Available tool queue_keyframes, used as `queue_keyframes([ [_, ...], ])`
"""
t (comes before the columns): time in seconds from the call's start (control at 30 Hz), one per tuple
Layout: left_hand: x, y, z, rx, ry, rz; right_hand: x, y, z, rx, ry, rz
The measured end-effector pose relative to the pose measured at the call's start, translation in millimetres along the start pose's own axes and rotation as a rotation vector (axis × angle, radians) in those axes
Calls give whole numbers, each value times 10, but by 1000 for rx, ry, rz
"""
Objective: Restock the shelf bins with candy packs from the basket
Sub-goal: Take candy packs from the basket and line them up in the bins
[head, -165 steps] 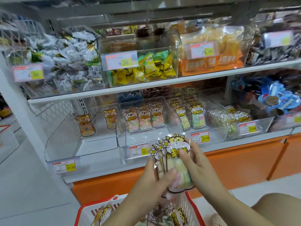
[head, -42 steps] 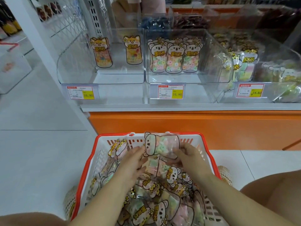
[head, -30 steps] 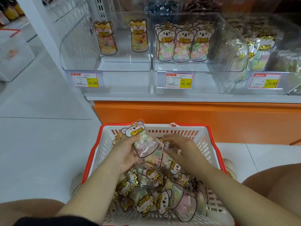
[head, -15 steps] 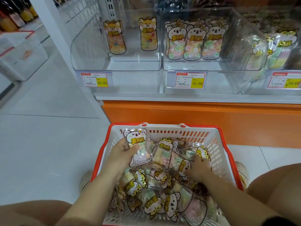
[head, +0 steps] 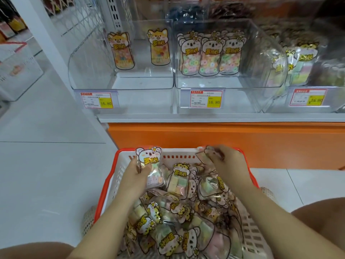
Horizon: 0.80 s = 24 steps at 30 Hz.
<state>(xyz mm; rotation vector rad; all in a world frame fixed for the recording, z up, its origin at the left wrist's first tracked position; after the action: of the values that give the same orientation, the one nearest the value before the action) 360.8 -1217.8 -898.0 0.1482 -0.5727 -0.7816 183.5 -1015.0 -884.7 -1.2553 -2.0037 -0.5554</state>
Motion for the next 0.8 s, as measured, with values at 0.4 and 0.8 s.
queue_keyframes([
  [0.4,-370,334,293,-92,-50,-492,172,189,-524,41,-322,-336],
  [0.8,63,71,137,-38,117,-94,-580,525,651,-181,342,-971],
])
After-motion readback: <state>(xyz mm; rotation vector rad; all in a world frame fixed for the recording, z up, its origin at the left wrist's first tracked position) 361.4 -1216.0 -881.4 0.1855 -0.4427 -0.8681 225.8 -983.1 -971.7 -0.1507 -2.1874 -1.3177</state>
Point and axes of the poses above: each hand's wrist, its own y-axis away from the middle knuckle, its own x-axis out of the back of the hand, z = x × y, the point moved 3 cm from there along -y, towards the middle knuckle, and after that the axes turned 3 degrees about -x, right-handed, at the moved point
